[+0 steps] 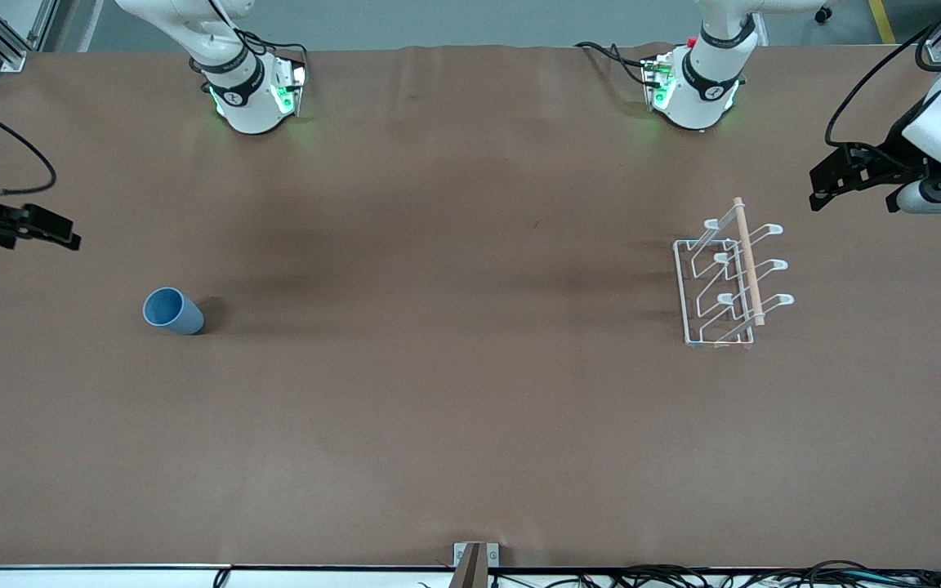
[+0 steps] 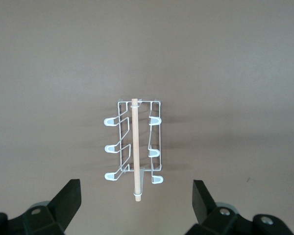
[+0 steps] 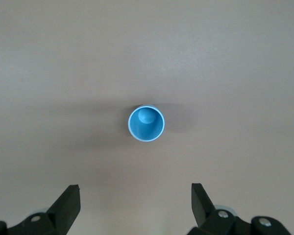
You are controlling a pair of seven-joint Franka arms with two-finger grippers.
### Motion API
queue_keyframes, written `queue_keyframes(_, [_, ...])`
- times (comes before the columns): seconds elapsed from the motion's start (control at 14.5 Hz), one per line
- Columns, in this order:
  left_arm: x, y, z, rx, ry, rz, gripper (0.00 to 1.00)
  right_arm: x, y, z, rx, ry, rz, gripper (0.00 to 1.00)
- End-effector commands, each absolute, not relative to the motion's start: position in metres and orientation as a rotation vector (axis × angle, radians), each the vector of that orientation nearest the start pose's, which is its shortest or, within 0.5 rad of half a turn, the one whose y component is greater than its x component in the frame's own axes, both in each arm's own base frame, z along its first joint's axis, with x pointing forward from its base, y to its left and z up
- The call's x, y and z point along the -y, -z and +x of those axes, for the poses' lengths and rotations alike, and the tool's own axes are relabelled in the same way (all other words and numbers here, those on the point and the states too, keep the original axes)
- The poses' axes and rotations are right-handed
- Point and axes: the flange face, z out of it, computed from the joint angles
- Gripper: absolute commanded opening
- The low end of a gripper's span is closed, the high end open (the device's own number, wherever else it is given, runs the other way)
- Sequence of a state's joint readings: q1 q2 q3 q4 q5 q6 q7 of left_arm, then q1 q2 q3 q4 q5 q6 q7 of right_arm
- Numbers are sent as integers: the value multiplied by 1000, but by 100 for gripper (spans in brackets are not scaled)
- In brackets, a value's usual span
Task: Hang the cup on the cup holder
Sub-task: 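Lower the right gripper and grasp the blue cup's rim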
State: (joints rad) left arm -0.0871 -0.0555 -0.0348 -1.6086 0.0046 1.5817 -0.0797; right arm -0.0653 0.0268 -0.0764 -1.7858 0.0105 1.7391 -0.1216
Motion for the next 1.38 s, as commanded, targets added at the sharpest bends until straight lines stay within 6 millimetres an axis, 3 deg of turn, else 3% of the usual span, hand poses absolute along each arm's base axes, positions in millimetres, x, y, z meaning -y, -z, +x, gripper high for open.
queue_keyframes(0.0, [65, -637, 534, -58, 43, -3145, 100, 87, -468, 543, 15, -77, -3129, 100])
queue_keyframes(0.34, [65, -635, 535, -58, 36, -3144, 100, 91, -365, 527, 130, 12, -3141, 100])
queue_keyframes(0.55, [65, -632, 536, -58, 31, -3144, 100, 112, -306, 532, 185, 2, -3152, 100])
queue_keyframes(0.76, [65, -632, 537, -58, 29, -3143, 100, 115, -261, 536, 184, -8, -3161, 100])
queue_keyframes(1.1, [65, -631, 537, -55, 29, -3143, 100, 115, -236, 539, 165, 17, -3163, 99])
queue_keyframes(1.17, [65, -631, 537, -55, 29, -3143, 100, 115, -235, 540, 163, 24, -3165, 93])
queue_keyframes(1.31, [65, -630, 538, -55, 26, -3143, 100, 112, -235, 540, 157, 11, -3162, 61])
